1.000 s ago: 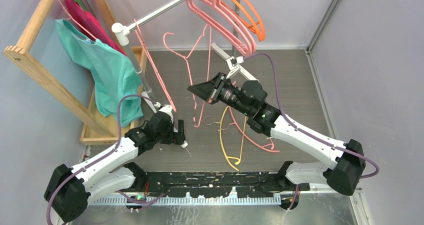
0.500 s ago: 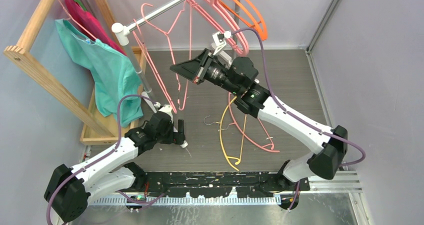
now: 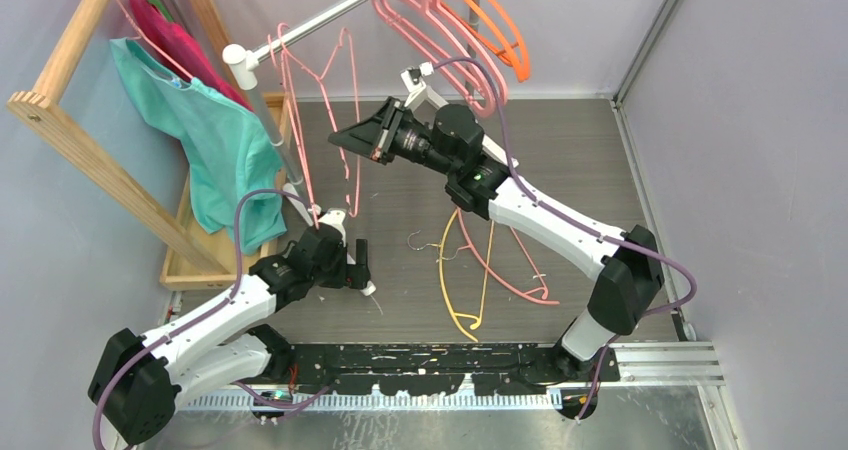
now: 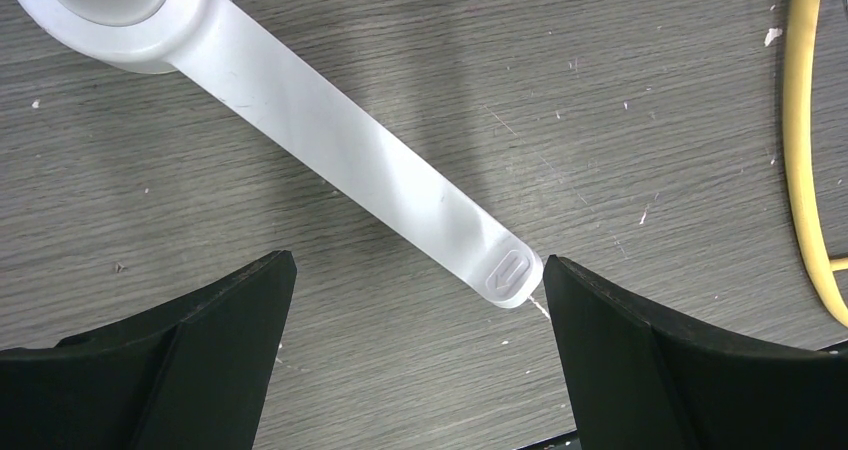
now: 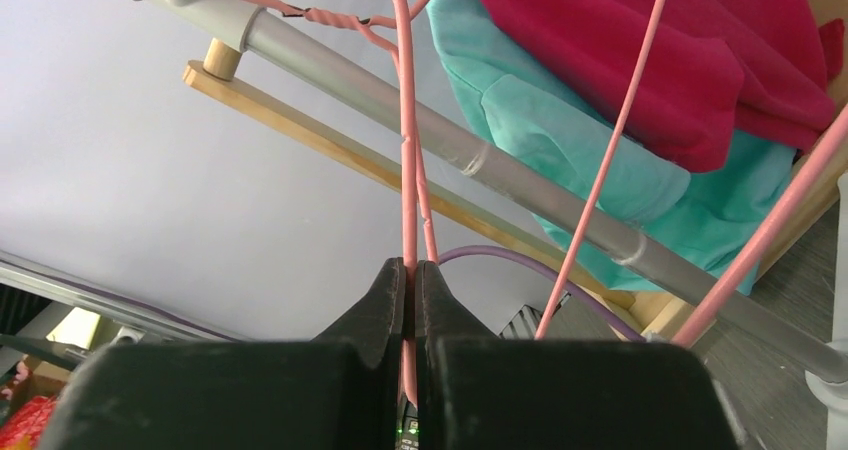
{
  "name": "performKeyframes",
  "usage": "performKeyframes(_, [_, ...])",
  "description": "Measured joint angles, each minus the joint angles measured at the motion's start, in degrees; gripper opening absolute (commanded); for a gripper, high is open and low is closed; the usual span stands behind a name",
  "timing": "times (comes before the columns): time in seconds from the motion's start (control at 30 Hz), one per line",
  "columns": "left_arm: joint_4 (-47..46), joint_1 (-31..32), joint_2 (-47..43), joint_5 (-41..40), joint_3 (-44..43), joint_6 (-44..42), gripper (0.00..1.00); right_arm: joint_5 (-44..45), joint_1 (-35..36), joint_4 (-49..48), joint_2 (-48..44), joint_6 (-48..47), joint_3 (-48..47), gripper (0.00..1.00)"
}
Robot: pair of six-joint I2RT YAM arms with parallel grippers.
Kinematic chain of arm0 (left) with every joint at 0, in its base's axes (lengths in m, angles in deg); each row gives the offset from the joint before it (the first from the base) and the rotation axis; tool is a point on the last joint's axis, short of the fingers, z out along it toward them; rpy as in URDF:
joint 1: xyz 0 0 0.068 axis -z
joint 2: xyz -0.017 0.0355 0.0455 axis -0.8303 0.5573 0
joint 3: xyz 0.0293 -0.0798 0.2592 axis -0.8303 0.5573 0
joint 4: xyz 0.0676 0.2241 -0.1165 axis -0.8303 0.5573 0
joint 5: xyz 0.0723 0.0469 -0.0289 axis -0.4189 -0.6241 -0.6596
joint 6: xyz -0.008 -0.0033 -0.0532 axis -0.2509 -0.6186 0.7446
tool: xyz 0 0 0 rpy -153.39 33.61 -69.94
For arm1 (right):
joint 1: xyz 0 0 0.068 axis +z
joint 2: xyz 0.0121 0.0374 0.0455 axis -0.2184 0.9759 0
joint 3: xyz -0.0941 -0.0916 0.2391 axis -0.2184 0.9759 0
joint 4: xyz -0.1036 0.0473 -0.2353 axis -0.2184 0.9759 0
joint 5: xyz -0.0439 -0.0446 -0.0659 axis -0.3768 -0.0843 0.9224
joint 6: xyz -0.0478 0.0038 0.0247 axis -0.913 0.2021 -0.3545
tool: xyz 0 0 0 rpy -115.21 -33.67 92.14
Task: Organize the hangers
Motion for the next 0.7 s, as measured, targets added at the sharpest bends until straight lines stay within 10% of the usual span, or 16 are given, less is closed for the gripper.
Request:
performKeyframes(0.33, [0.0, 0.0, 1.6, 0.0, 0.0, -0.1, 0.98, -1.2, -1.9, 0.7, -1.0, -0.3, 3.2, 0.70])
performKeyframes(0.7, [0.0, 0.0, 3.4, -0.2, -0.2, -0.5, 0.98, 10.5, -1.1, 12.9, -18.9, -15.5, 12.9, 0.70])
